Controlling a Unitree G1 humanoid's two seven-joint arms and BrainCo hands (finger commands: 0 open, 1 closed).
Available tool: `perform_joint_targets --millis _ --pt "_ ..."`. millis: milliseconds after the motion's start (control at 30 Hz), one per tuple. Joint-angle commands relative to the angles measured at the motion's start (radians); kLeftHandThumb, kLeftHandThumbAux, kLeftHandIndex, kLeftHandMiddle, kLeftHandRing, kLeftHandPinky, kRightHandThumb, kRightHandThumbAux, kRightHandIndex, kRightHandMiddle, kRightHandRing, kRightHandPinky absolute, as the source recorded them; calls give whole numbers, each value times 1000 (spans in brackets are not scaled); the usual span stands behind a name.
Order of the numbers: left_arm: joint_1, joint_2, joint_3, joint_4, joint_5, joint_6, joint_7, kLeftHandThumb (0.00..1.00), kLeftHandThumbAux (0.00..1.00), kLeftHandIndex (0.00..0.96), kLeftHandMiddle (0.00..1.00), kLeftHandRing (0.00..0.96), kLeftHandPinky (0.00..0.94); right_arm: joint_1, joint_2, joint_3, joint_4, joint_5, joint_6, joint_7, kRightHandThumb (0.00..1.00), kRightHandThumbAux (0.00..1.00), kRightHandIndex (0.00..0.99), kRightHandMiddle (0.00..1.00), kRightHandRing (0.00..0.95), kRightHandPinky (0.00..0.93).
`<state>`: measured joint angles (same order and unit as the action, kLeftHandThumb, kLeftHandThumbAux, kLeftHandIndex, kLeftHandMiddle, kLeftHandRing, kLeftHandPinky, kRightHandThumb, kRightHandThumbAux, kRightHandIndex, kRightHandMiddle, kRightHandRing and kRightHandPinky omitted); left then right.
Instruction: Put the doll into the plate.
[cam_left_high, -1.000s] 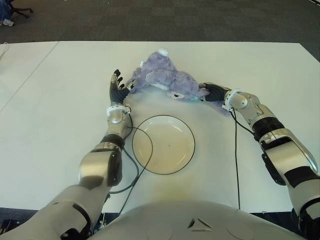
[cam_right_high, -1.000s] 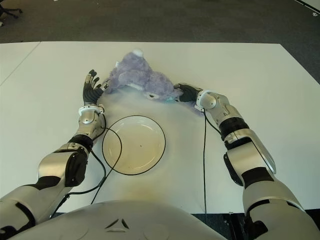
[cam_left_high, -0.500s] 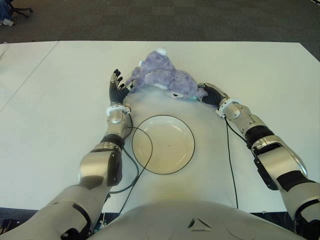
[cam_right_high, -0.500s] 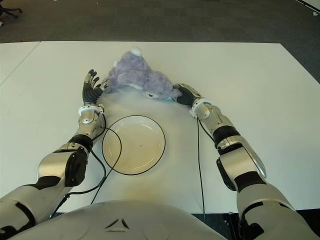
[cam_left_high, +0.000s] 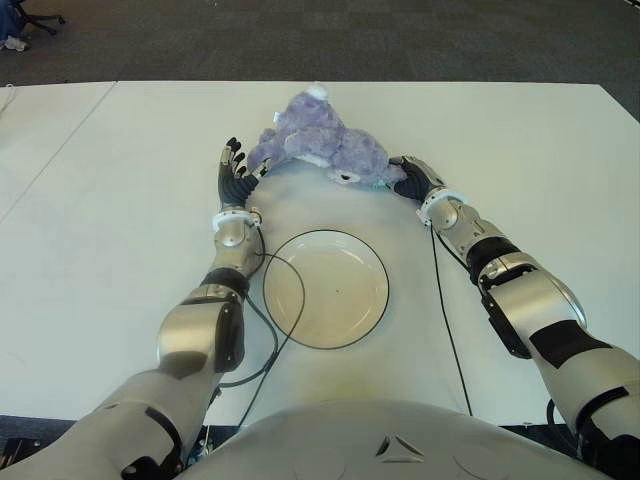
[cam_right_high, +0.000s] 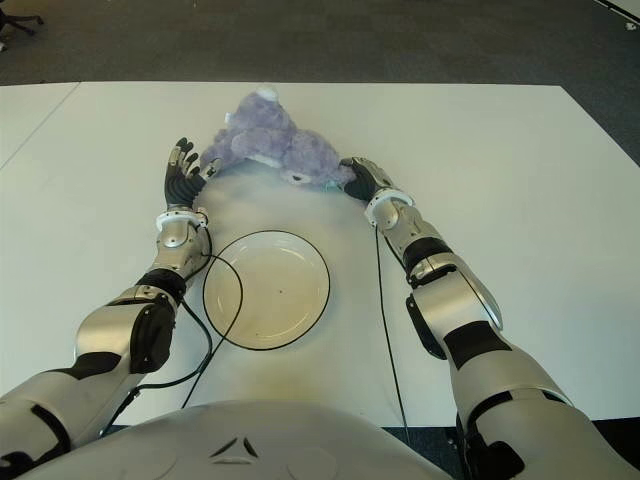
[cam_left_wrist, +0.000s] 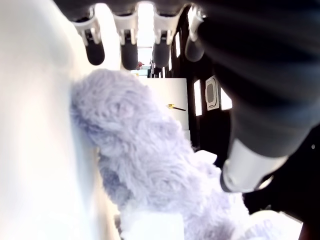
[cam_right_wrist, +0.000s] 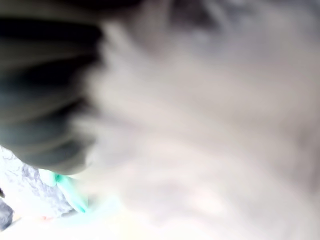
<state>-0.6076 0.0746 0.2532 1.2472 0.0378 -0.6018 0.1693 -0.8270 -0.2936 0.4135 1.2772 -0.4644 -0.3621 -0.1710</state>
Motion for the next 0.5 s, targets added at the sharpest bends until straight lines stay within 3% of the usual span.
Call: perform_joint_targets --millis 33,267,500 --pt "172 -54 -6 93 -1 86 -10 92 749 69 98 106 126 -5 2 -26 52 3 75 33 697 717 441 814 821 806" --pt "174 -60 0 92 -7 81 -10 97 752 63 100 109 126 -46 -59 -107 -31 73 -3 122 695 718 440 822 833 823" --pt "171 -63 -2 91 -4 80 -1 98 748 65 103 112 134 -23 -84 -144 -132 105 -28 192 691 719 439 833 843 831"
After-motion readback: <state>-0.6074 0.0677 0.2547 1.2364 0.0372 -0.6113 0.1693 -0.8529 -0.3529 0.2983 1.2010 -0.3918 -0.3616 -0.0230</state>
